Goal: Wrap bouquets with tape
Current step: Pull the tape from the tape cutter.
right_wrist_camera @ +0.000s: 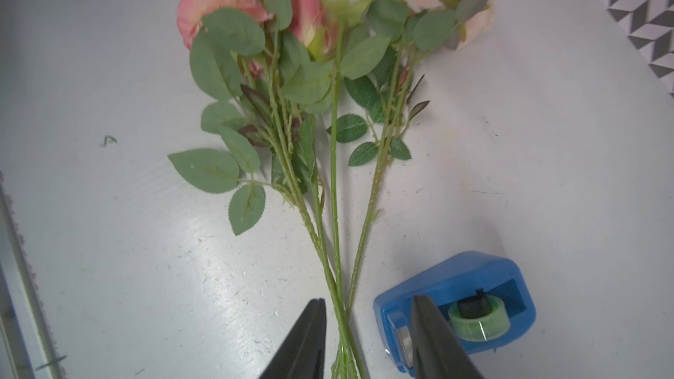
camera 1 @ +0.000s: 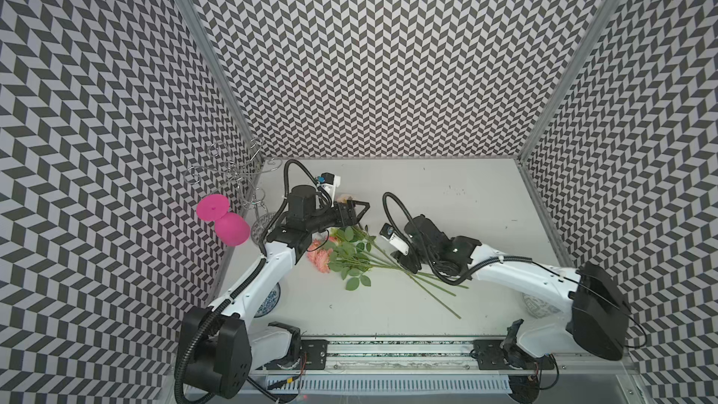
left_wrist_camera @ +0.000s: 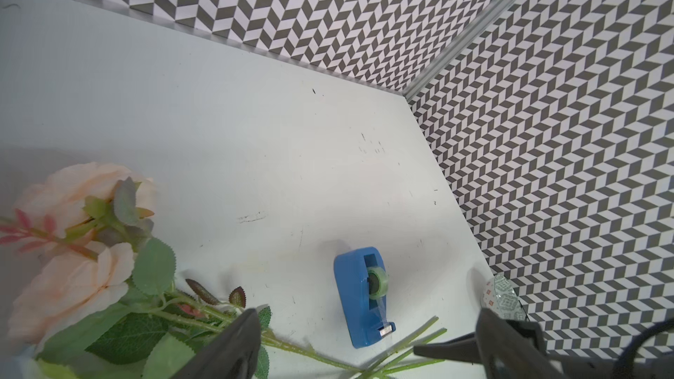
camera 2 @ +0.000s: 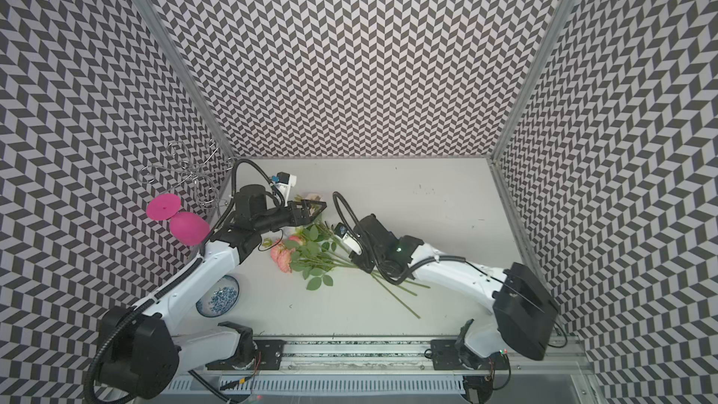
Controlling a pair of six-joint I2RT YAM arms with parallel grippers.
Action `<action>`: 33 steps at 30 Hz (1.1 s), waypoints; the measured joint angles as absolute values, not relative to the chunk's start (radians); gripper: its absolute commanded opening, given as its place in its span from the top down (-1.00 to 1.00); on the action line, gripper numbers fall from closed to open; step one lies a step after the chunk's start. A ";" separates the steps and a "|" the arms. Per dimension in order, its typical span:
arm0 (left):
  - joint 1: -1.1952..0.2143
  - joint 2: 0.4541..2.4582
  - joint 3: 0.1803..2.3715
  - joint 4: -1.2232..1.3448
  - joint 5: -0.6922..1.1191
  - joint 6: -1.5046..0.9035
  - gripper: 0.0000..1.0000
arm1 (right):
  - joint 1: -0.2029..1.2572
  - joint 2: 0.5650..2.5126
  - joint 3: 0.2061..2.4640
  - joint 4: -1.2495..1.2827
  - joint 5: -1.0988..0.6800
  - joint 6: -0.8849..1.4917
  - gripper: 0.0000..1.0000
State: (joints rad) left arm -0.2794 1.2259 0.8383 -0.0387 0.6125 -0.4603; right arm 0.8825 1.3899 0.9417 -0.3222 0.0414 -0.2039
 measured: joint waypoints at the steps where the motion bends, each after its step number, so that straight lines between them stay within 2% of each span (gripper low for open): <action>1: -0.295 1.234 0.842 -0.039 0.619 -0.453 -0.77 | 0.859 1.352 0.918 -0.308 0.043 -0.158 0.12; 6: -0.389 1.304 0.864 -0.030 0.674 -0.422 -0.61 | 0.688 1.229 0.804 -0.250 0.014 0.071 0.21; 10: -0.482 1.367 0.864 -0.027 0.676 -0.398 -0.53 | 0.573 1.227 0.705 -0.207 -0.056 0.203 0.25; 14: -0.548 1.408 0.864 -0.017 0.678 -0.383 -0.32 | 0.557 1.297 0.685 -0.197 -0.146 0.263 0.34; 19: -0.556 1.456 0.839 0.030 0.686 -0.406 -0.30 | 0.554 1.402 0.692 -0.165 -0.239 0.319 0.37; 23: -0.557 1.460 0.817 0.044 0.682 -0.422 -0.28 | 0.553 1.413 0.691 -0.147 -0.263 0.371 0.38; 26: -0.561 1.459 0.791 0.068 0.680 -0.443 -0.16 | 0.553 1.422 0.691 -0.121 -0.272 0.401 0.40; 33: -0.590 1.445 0.693 0.148 0.674 -0.518 -0.17 | 0.553 1.461 0.672 -0.088 -0.302 0.444 0.41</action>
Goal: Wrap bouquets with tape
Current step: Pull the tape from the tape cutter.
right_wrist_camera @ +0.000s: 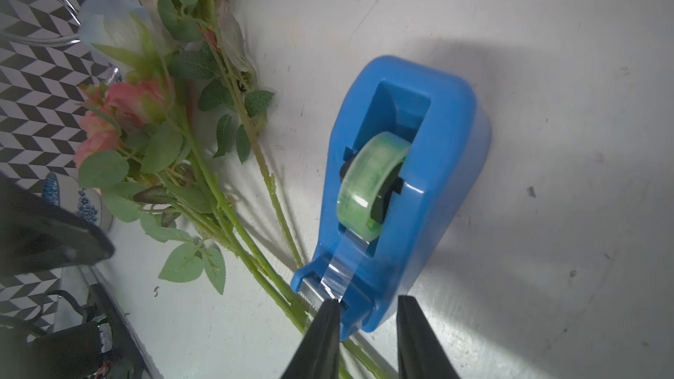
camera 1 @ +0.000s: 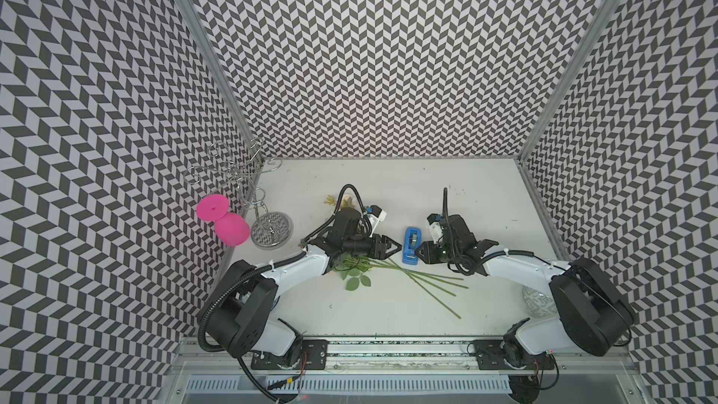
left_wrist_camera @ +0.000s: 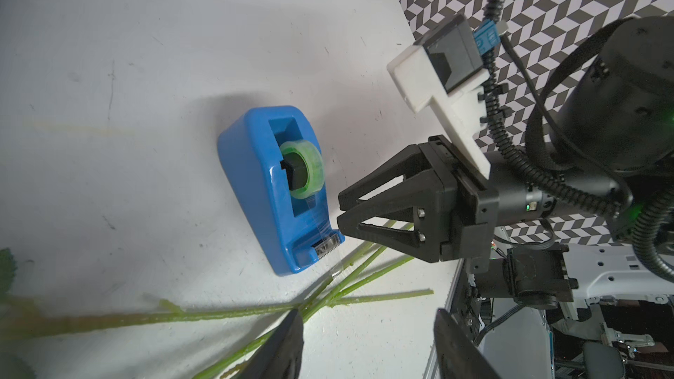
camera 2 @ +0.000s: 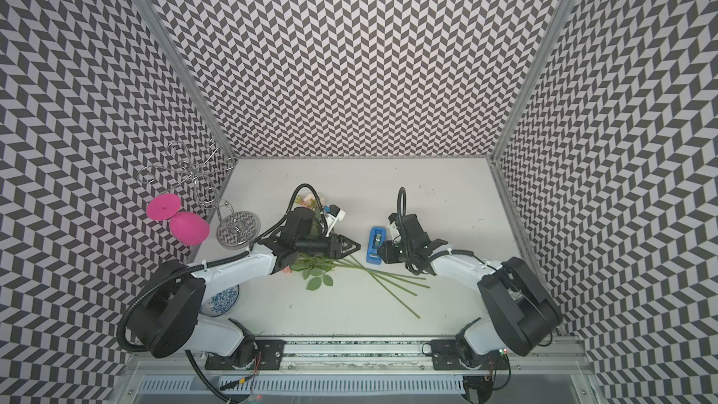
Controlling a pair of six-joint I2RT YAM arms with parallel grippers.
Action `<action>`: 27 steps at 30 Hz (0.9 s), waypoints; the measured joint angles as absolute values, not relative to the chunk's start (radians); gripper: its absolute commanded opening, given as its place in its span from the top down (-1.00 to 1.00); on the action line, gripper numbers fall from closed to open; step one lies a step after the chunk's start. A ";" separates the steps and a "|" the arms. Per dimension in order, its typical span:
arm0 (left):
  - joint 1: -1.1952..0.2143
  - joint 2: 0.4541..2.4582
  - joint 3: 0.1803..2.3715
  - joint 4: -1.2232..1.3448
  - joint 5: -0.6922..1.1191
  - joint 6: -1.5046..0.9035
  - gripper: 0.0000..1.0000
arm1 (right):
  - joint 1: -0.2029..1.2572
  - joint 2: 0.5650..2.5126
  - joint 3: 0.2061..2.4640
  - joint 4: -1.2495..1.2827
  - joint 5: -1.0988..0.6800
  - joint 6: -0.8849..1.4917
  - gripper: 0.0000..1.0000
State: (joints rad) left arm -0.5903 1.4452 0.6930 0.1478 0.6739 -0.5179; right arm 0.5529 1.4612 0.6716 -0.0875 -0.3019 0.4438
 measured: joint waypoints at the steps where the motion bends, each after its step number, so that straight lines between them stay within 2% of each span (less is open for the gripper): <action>1: -0.598 1.440 0.680 0.158 0.670 -0.533 -0.17 | 0.553 1.461 0.669 -0.084 -0.303 0.450 0.41; 17: -0.670 1.405 0.596 0.276 0.611 -0.677 -0.15 | 0.547 1.446 0.643 -0.052 -0.287 0.487 0.40; 27: -0.738 1.470 0.585 0.410 0.583 -0.783 -0.03 | 0.533 1.419 0.642 -0.052 -0.289 0.486 0.39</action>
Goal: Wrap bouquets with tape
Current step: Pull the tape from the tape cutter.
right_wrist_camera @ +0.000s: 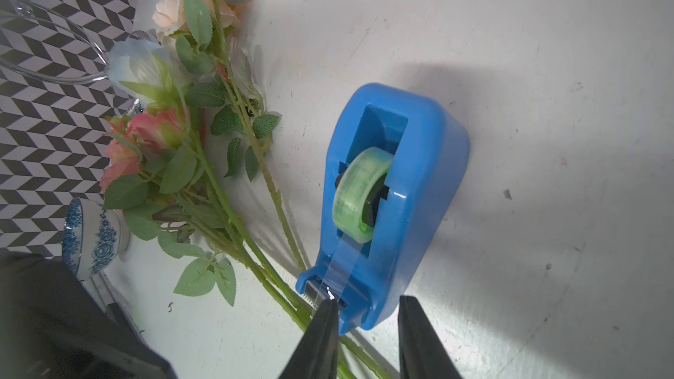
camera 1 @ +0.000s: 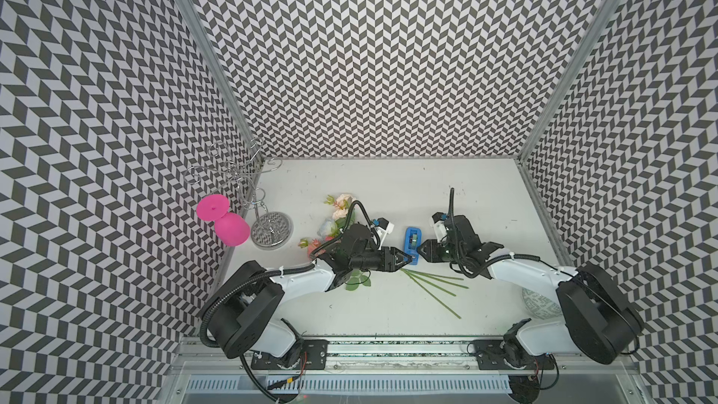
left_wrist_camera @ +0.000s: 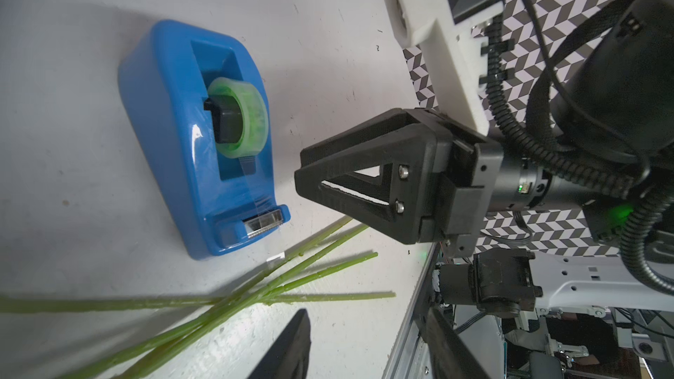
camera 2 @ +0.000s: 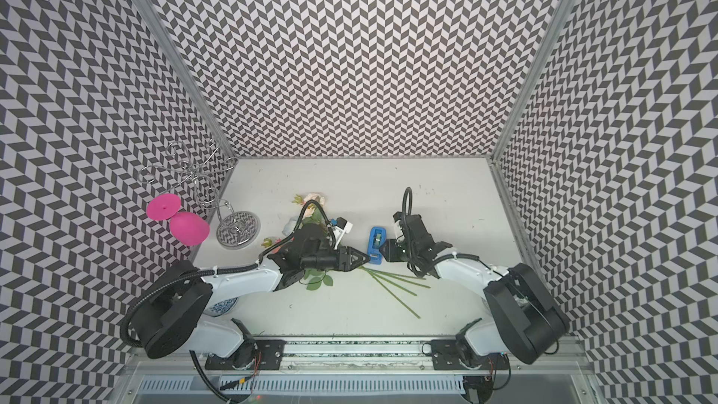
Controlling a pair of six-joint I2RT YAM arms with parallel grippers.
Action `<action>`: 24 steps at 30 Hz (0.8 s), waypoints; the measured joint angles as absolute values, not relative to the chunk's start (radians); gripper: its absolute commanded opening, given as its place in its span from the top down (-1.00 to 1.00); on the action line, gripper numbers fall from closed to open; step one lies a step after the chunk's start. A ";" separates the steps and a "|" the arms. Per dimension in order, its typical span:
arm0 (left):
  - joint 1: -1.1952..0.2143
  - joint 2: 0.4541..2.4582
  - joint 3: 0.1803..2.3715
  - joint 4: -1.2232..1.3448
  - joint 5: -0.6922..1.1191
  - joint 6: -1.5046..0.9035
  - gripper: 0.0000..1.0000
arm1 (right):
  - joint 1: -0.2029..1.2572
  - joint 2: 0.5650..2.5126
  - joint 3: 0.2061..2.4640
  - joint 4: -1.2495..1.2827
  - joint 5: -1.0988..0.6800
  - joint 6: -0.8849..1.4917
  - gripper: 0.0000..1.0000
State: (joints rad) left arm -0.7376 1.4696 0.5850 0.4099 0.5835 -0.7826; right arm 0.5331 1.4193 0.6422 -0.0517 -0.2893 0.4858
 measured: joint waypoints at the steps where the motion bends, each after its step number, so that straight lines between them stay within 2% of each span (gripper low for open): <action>1: -0.740 1.477 0.584 0.419 0.579 -0.788 -0.03 | 0.532 1.425 0.642 -0.051 -0.292 0.487 0.39; 24: -0.766 1.576 0.563 0.496 0.479 -0.869 -0.12 | 0.553 1.536 0.640 0.016 -0.315 0.550 0.47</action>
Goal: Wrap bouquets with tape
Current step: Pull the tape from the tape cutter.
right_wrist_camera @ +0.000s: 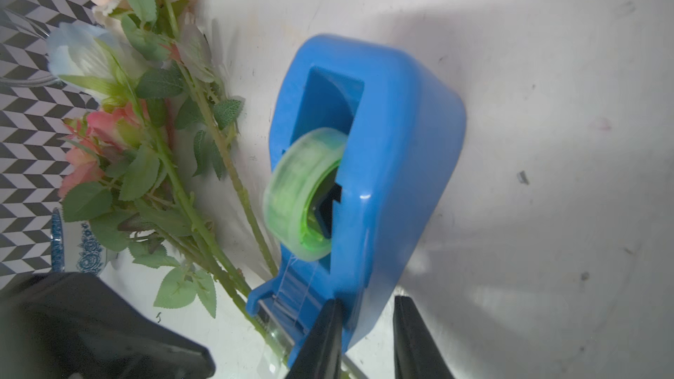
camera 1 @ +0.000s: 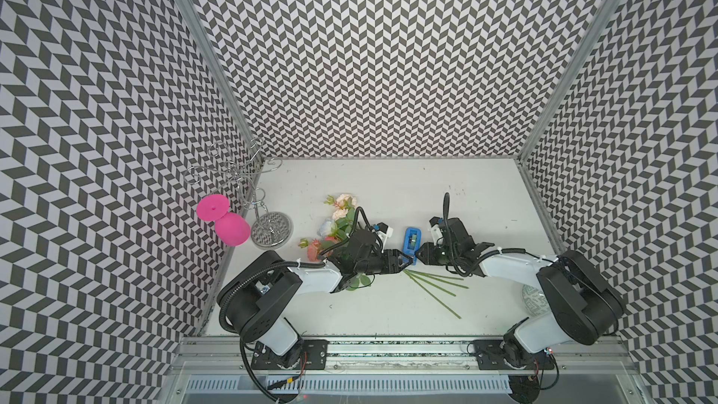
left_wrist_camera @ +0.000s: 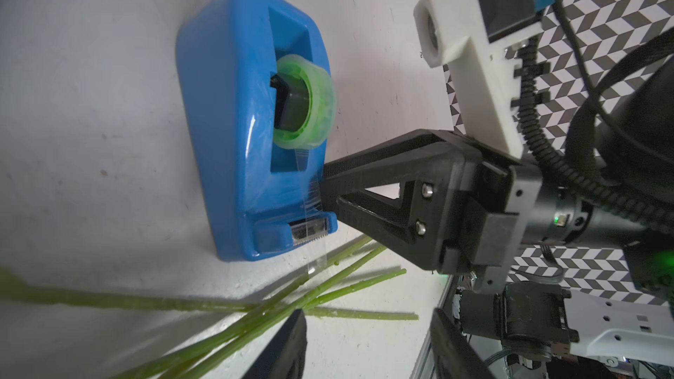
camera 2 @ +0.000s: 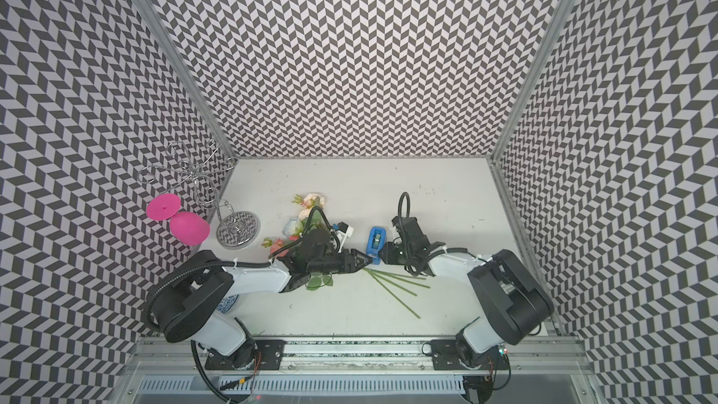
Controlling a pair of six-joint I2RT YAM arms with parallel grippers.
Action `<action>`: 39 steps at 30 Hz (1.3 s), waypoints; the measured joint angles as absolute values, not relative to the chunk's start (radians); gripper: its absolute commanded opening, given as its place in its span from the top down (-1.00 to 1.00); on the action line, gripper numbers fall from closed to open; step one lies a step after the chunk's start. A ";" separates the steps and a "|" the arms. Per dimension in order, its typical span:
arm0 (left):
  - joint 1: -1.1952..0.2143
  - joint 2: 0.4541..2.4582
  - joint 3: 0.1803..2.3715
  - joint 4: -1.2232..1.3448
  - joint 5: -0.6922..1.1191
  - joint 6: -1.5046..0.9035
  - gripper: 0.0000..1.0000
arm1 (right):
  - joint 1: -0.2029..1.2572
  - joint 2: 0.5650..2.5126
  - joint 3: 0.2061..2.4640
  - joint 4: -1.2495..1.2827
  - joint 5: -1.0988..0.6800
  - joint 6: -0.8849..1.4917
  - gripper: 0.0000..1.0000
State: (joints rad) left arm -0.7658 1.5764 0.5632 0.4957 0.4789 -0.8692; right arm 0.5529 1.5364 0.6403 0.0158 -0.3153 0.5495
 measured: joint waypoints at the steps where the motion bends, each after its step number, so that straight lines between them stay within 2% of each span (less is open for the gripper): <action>1: -0.766 1.579 0.563 0.496 0.474 -0.869 -0.12 | 0.556 1.540 0.643 0.019 -0.317 0.553 0.47; 11: -0.766 1.607 0.563 0.498 0.440 -0.869 -0.11 | 0.569 1.570 0.669 0.031 -0.329 0.573 0.49; 15: -0.766 1.617 0.563 0.500 0.433 -0.877 -0.19 | 0.569 1.573 0.672 0.031 -0.329 0.575 0.49; 21: -0.766 1.631 0.566 0.505 0.420 -0.889 -0.18 | 0.569 1.577 0.675 0.033 -0.330 0.580 0.51; 33: -0.766 1.703 0.575 0.575 0.415 -0.933 0.33 | 0.570 1.578 0.676 0.033 -0.331 0.585 0.54; 39: -0.766 1.703 0.576 0.600 0.413 -0.937 0.77 | 0.571 1.583 0.676 0.045 -0.331 0.585 0.55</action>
State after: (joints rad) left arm -0.7658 1.7027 0.5762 0.5999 0.4126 -0.9367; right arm 0.5709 1.5826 0.6762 0.0452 -0.3309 0.5846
